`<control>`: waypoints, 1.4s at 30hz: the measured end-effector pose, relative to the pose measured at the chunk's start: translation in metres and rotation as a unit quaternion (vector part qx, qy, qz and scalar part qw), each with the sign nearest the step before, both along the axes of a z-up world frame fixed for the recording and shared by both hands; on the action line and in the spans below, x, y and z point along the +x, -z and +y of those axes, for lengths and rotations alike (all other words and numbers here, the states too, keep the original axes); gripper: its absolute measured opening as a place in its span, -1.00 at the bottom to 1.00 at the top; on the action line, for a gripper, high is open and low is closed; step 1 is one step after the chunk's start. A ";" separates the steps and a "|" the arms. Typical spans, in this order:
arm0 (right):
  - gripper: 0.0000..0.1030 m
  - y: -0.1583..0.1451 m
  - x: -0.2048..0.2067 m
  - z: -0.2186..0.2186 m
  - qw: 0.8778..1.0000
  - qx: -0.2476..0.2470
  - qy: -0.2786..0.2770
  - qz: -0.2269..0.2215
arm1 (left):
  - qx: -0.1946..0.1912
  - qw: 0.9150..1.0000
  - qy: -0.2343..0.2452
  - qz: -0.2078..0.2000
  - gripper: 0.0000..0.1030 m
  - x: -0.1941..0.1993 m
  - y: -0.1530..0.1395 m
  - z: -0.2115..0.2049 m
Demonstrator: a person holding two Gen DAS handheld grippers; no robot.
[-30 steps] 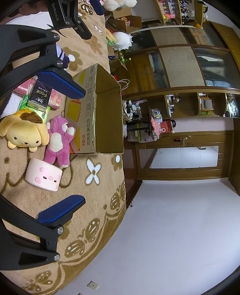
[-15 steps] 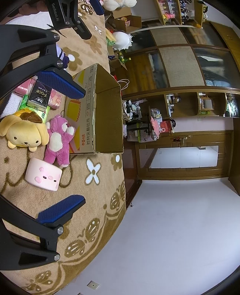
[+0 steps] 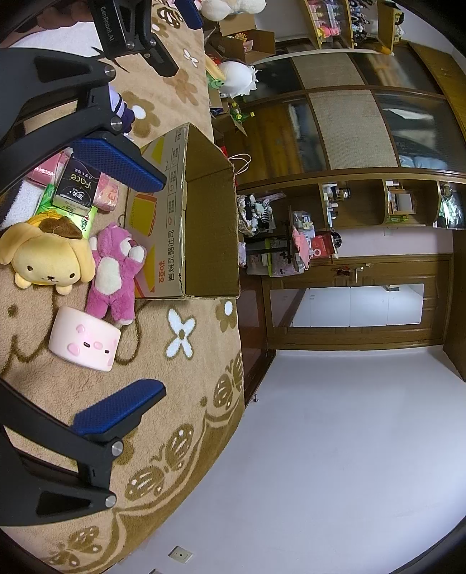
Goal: Organize soft objects
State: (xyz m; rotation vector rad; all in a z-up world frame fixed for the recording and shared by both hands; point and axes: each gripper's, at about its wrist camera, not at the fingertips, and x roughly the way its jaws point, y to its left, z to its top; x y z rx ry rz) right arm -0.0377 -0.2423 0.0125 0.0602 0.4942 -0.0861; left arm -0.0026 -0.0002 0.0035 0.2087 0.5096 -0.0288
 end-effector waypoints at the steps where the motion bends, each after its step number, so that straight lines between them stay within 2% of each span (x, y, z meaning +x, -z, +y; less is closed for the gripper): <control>1: 1.00 0.000 0.000 0.000 1.000 0.000 0.000 0.000 | 0.000 1.000 -0.001 0.000 1.00 0.000 0.001 0.001; 15: 1.00 0.002 0.010 -0.018 1.000 0.005 0.021 0.018 | 0.000 0.998 -0.015 0.062 1.00 0.022 0.017 0.005; 17: 1.00 0.005 0.013 -0.019 0.999 0.008 0.025 0.021 | -0.009 0.997 -0.020 0.070 1.00 0.027 0.021 0.008; 21: 1.00 0.013 0.021 -0.023 0.999 0.025 0.025 0.029 | -0.057 0.994 -0.020 0.087 1.00 0.038 0.033 0.022; 26: 1.00 0.028 0.034 -0.022 0.999 0.023 0.022 0.043 | -0.045 0.994 -0.025 0.100 1.00 0.052 0.049 0.022; 30: 1.00 0.042 0.044 -0.026 0.997 0.035 0.024 0.058 | -0.049 0.992 -0.021 0.117 1.00 0.062 0.061 0.019; 42: 1.00 0.084 0.065 -0.052 0.991 0.058 0.060 0.105 | -0.040 0.985 -0.042 0.162 1.00 0.075 0.097 0.018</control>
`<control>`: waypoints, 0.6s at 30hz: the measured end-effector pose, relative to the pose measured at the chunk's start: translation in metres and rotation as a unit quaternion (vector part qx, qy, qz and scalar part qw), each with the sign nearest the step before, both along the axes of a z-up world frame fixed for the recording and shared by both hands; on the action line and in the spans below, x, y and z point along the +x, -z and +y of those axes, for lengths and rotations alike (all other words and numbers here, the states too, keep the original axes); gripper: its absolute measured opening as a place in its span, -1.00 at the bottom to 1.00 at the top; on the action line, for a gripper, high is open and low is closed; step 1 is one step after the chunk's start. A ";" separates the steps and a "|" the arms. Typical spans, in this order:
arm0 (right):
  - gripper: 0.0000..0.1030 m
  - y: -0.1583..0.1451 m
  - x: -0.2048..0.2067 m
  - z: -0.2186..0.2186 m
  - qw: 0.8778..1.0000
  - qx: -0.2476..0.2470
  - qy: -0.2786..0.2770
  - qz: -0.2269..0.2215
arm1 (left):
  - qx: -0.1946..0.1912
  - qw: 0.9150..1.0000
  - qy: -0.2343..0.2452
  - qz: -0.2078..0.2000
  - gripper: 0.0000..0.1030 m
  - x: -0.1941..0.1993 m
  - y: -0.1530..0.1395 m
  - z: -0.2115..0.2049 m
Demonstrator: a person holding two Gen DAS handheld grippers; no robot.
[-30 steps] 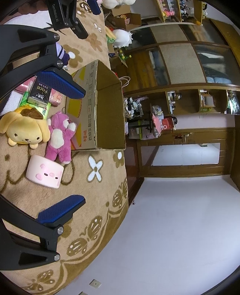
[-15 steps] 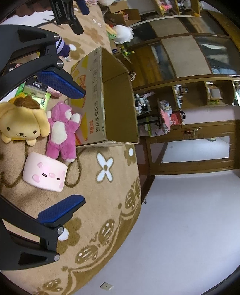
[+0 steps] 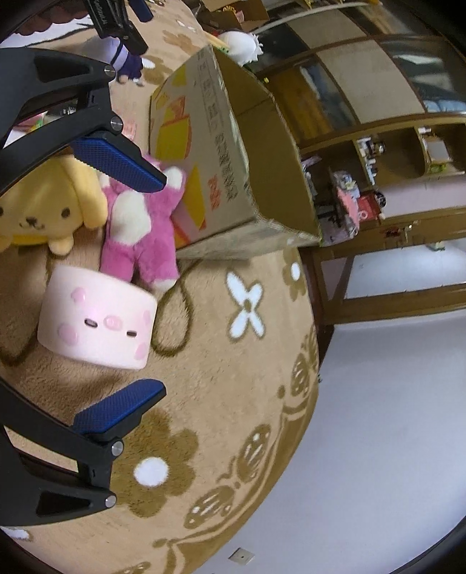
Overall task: Organize soft objects
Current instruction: 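Grasp the purple-white plush with the left tool while the right tool grasps the pink cube plush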
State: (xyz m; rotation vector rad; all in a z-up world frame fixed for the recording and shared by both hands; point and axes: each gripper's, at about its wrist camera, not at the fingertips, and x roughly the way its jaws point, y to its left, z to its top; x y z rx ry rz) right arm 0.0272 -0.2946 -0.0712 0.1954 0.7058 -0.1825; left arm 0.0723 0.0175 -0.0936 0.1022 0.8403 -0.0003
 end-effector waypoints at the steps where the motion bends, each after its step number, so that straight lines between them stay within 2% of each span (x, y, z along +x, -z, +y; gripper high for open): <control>1: 0.98 0.003 0.001 -0.002 1.000 0.004 0.002 0.001 | -0.001 1.000 0.001 0.003 1.00 0.000 0.003 -0.001; 11: 0.66 0.028 0.003 -0.018 0.998 0.036 0.026 0.036 | -0.005 0.999 -0.015 0.032 1.00 0.004 0.022 0.003; 13: 0.48 0.030 0.003 -0.021 0.998 0.042 0.025 0.039 | -0.004 0.999 -0.017 0.035 1.00 0.006 0.025 0.004; 18: 0.28 0.030 -0.003 -0.024 0.998 0.053 0.019 0.038 | -0.008 0.999 -0.025 0.046 1.00 0.008 0.032 0.008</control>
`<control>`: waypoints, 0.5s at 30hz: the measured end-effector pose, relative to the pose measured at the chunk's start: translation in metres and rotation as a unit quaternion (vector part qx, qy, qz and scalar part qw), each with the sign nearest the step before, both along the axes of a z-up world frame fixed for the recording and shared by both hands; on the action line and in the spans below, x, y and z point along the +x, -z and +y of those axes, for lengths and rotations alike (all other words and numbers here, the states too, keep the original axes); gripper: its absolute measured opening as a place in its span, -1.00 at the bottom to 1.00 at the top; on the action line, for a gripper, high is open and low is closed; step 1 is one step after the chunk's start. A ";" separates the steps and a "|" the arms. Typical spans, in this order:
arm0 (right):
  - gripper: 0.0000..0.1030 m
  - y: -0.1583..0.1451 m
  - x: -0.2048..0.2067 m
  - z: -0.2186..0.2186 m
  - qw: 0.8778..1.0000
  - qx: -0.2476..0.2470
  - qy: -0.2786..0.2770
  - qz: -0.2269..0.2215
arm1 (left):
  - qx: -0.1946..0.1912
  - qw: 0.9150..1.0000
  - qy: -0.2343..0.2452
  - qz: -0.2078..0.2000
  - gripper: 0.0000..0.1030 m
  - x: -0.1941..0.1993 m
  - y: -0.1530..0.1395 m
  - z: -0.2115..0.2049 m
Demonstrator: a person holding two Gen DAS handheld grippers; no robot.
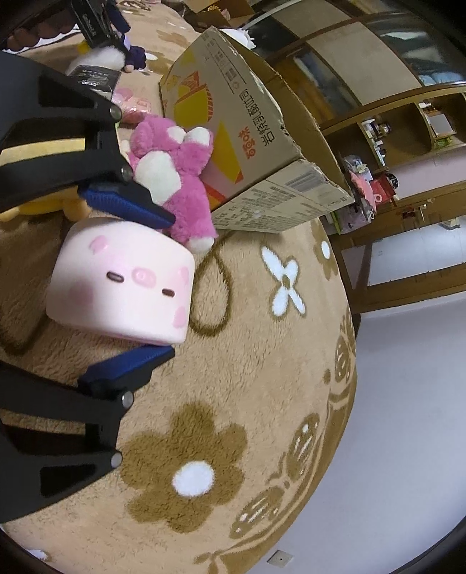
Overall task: Organize soft objects
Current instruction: 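Grasp the purple-white plush with the left tool while the right tool grasps the pink cube plush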
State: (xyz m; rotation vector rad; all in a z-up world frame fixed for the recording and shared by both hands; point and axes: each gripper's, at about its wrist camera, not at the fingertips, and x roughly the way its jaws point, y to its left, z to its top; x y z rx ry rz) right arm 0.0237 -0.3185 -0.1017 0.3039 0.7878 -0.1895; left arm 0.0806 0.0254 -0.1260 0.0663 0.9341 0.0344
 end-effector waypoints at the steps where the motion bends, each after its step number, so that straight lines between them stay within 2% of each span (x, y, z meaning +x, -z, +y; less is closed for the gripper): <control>1: 0.27 0.000 0.000 -0.001 1.000 0.003 0.000 0.000 | 0.000 1.000 -0.001 0.001 1.00 0.000 0.001 0.001; 6: 0.22 0.000 0.000 0.001 1.000 0.001 -0.004 -0.001 | 0.016 1.000 -0.012 -0.006 1.00 0.000 0.001 0.003; 9: 0.20 0.000 0.000 0.001 1.000 0.000 -0.005 0.000 | 0.010 1.000 -0.011 0.005 0.99 0.001 0.004 0.004; 15: 0.20 0.001 0.001 0.002 1.000 -0.001 -0.007 0.004 | 0.026 1.000 -0.005 0.017 0.97 0.002 0.010 -0.002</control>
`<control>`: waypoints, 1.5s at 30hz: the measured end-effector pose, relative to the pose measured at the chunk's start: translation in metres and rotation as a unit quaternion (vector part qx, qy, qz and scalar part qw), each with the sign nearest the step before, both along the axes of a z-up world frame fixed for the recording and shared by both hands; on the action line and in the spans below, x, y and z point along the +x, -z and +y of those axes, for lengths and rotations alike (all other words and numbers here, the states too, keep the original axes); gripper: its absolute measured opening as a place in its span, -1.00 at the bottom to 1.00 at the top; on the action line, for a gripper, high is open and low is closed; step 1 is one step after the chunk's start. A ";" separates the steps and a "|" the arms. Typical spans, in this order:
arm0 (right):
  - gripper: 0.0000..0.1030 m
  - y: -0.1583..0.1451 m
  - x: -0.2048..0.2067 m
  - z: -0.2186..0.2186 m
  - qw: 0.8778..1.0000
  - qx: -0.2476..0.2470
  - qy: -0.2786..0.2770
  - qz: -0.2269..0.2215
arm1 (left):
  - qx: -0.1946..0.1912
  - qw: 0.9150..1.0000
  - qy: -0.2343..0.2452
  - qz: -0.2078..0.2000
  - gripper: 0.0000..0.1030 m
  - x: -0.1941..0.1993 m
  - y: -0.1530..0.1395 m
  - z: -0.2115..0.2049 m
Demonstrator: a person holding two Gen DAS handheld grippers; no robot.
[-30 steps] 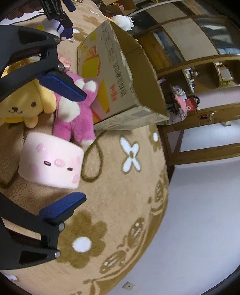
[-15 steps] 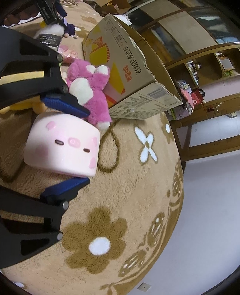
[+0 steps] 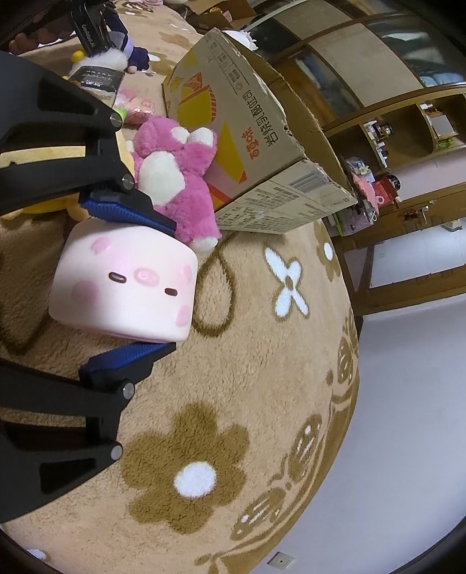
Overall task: Organize soft objects
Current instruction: 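Grasp the purple-white plush with the left tool while the right tool grasps the pink cube plush, then carry both plushes into the cardboard box and open both tools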
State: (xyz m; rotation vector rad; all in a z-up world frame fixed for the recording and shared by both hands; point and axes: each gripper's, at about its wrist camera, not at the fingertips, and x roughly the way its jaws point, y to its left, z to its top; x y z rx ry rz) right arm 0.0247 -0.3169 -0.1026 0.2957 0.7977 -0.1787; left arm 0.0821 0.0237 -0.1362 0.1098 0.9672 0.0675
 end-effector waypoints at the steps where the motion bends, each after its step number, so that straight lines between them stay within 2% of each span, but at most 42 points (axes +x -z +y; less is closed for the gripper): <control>1: 0.20 0.000 0.000 0.000 1.000 0.000 0.000 0.000 | 0.001 1.000 0.001 0.003 0.97 0.000 0.001 -0.001; 3: 0.20 0.001 0.000 -0.001 1.000 0.000 0.000 0.001 | 0.000 1.000 0.000 0.007 0.94 0.000 0.003 0.000; 6: 0.20 0.001 0.000 -0.001 1.000 0.000 -0.001 0.003 | -0.011 1.000 0.000 0.020 0.67 0.000 0.006 0.002; 9: 0.20 0.001 0.000 -0.001 1.000 -0.001 -0.001 0.005 | -0.040 0.999 0.004 0.033 0.40 0.001 0.010 0.005; 13: 0.14 -0.001 -0.002 0.000 1.000 -0.004 0.001 0.007 | -0.037 0.999 0.001 0.028 0.23 -0.001 0.007 0.004; 18: 0.00 -0.008 -0.006 0.002 1.000 -0.017 0.001 -0.005 | -0.047 0.999 0.005 0.002 0.19 -0.009 -0.006 0.003; 23: 0.00 -0.020 -0.010 0.007 0.999 -0.031 0.000 -0.017 | -0.040 0.998 0.026 -0.047 0.19 -0.019 -0.032 -0.008; 27: 0.00 -0.038 -0.014 0.010 0.999 -0.038 -0.003 -0.039 | -0.030 0.995 0.032 -0.092 0.19 -0.023 -0.061 -0.010; 31: 0.00 -0.062 -0.016 0.017 0.996 -0.045 -0.011 -0.075 | -0.037 0.989 0.027 -0.140 0.19 -0.022 -0.096 -0.008; 35: 0.00 -0.085 -0.015 0.028 0.992 -0.053 -0.026 -0.108 | -0.045 0.985 0.031 -0.161 0.19 -0.013 -0.125 -0.011; 40: 0.00 -0.114 -0.009 0.041 0.988 -0.047 -0.037 -0.142 | -0.034 0.980 0.049 -0.188 0.20 0.000 -0.156 -0.024; 45: 0.00 -0.138 0.003 0.055 0.982 -0.061 -0.060 -0.168 | -0.014 0.976 0.066 -0.206 0.20 0.011 -0.175 -0.039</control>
